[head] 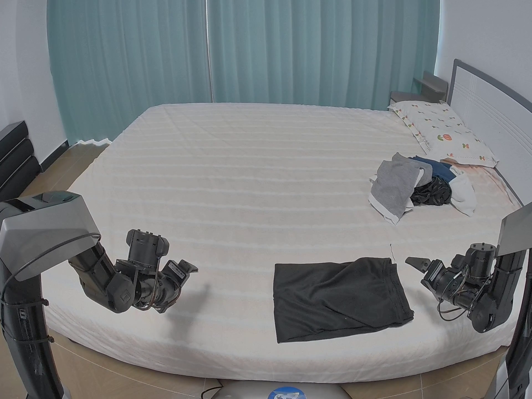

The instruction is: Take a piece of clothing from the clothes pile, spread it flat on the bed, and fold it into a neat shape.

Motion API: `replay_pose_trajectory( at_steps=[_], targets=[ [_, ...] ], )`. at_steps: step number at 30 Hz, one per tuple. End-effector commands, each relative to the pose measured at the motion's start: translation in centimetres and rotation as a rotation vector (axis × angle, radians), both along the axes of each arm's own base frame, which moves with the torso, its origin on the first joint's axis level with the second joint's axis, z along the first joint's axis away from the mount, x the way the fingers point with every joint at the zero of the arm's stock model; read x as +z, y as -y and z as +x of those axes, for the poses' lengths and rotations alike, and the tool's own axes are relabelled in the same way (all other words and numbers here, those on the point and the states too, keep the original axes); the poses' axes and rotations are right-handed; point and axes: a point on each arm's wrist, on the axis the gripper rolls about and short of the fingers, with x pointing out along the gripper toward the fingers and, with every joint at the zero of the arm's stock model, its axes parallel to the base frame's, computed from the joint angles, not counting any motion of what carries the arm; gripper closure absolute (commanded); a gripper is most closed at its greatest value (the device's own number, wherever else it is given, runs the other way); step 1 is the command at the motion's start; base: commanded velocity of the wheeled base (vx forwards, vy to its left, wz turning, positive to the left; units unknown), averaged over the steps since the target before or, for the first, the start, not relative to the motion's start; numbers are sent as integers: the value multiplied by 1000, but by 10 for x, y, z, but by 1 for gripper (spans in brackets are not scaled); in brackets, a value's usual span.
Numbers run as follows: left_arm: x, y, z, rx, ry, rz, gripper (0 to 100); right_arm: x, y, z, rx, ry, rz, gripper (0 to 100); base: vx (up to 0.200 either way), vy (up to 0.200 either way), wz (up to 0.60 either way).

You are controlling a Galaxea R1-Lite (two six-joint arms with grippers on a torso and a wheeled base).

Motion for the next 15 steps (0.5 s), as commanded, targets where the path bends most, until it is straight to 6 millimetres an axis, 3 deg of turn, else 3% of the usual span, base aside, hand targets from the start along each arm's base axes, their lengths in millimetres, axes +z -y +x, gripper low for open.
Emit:
replay_pose_trajectory(
  at_steps=[1,4,10,15],
  targets=[
    [1,0,-2,0,2,-1,0,-16,-4,9,16,-23,1,0,200,0,0],
    [0,0,-2,-2,0,1,0,-16,-12,14,40,-8,-3,0,200,0,0],
    [-1,1,-1,-5,-1,5,0,-14,-33,15,111,9,-7,0,0,0,0],
    [-1,1,-2,-5,-2,7,0,-23,-41,22,125,8,-21,0,0,0,0]
  ],
)
